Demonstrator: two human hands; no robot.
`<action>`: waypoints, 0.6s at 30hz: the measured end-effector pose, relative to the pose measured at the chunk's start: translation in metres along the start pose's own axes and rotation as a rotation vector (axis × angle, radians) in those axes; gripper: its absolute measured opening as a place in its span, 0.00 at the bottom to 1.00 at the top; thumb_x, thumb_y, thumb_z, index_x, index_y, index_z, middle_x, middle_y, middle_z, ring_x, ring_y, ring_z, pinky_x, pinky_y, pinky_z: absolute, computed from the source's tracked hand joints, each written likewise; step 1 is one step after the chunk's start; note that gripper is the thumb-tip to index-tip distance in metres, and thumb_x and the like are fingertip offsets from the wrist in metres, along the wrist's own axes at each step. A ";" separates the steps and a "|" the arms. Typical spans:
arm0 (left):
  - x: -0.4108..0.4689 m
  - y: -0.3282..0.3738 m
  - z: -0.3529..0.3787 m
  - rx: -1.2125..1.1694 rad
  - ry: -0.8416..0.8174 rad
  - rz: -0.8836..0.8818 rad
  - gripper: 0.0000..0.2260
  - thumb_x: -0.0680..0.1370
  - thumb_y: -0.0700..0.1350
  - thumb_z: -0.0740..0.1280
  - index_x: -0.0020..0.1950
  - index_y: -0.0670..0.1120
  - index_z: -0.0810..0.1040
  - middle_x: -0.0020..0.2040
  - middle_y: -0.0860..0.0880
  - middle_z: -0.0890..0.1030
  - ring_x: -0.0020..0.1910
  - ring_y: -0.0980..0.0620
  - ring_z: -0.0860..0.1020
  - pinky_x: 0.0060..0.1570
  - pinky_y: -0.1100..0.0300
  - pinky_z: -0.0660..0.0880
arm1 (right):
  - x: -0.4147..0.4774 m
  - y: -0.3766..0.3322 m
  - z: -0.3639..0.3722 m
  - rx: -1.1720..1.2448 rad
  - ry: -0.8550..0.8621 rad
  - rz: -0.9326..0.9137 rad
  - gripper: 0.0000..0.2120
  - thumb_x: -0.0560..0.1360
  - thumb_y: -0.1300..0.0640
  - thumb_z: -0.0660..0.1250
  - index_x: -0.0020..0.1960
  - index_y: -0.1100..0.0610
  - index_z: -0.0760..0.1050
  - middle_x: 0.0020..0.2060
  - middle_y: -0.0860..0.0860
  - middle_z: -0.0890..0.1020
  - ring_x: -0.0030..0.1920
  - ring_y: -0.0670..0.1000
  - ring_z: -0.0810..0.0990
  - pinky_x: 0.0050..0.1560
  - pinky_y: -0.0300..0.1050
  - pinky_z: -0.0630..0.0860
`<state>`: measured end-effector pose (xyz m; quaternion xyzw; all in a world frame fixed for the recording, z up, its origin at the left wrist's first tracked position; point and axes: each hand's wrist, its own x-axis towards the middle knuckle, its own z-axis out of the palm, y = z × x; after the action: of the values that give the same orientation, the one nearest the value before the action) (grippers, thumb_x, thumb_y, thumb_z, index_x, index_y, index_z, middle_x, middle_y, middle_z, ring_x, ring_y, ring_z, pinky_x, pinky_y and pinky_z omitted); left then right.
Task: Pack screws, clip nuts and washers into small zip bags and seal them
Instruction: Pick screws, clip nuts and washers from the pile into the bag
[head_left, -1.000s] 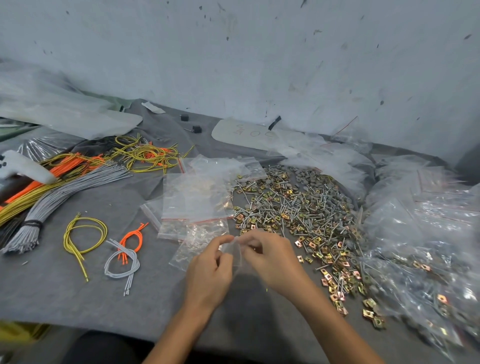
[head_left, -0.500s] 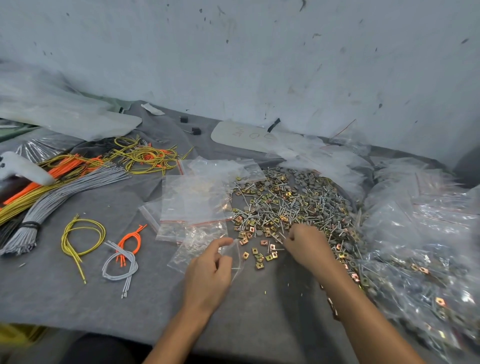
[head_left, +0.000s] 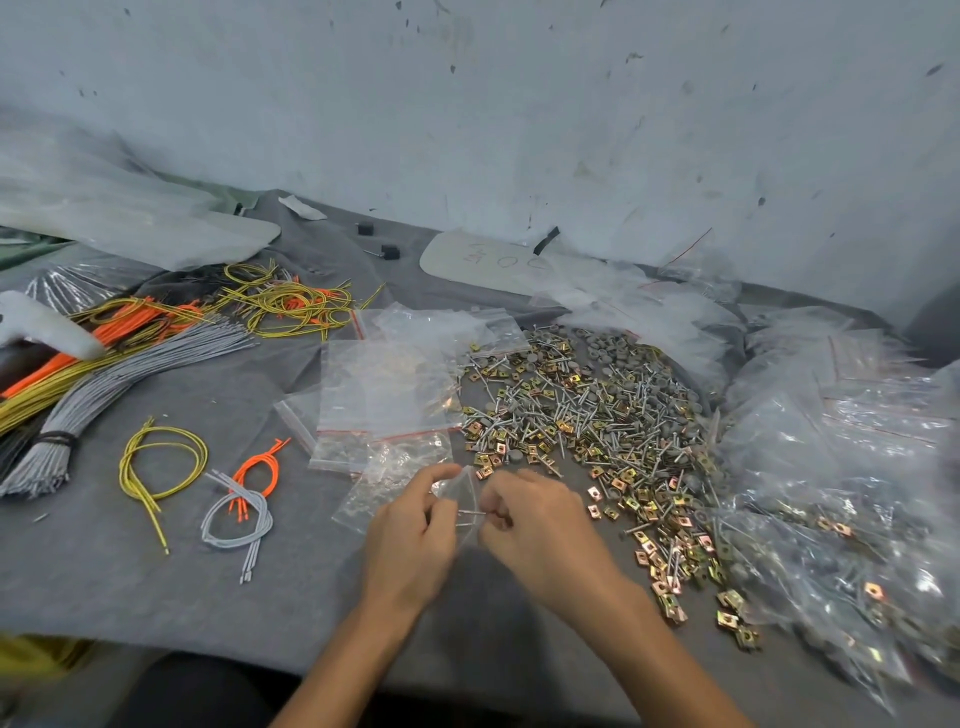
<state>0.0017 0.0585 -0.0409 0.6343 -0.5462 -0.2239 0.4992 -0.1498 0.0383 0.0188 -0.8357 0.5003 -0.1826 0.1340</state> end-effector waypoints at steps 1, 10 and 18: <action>0.000 0.000 0.000 0.000 0.001 0.001 0.18 0.72 0.50 0.57 0.58 0.59 0.79 0.26 0.56 0.73 0.28 0.57 0.73 0.31 0.56 0.67 | 0.003 0.001 0.000 -0.006 -0.004 0.009 0.02 0.74 0.55 0.67 0.46 0.52 0.75 0.40 0.45 0.75 0.44 0.51 0.75 0.45 0.47 0.67; 0.000 0.001 -0.001 0.009 0.010 0.002 0.18 0.71 0.51 0.57 0.57 0.60 0.78 0.27 0.56 0.75 0.28 0.57 0.73 0.32 0.55 0.69 | 0.022 0.015 -0.003 0.214 -0.003 0.080 0.05 0.78 0.57 0.69 0.51 0.49 0.81 0.45 0.43 0.83 0.45 0.44 0.81 0.53 0.47 0.78; 0.001 -0.001 0.001 -0.018 0.004 0.018 0.18 0.70 0.52 0.56 0.57 0.66 0.75 0.26 0.56 0.74 0.27 0.58 0.72 0.30 0.57 0.67 | 0.039 0.040 0.010 -0.161 -0.259 -0.094 0.13 0.80 0.53 0.65 0.63 0.46 0.80 0.56 0.50 0.80 0.59 0.52 0.76 0.56 0.45 0.69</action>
<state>0.0017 0.0574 -0.0424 0.6252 -0.5490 -0.2229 0.5080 -0.1595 -0.0146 0.0000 -0.8827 0.4524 -0.0385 0.1212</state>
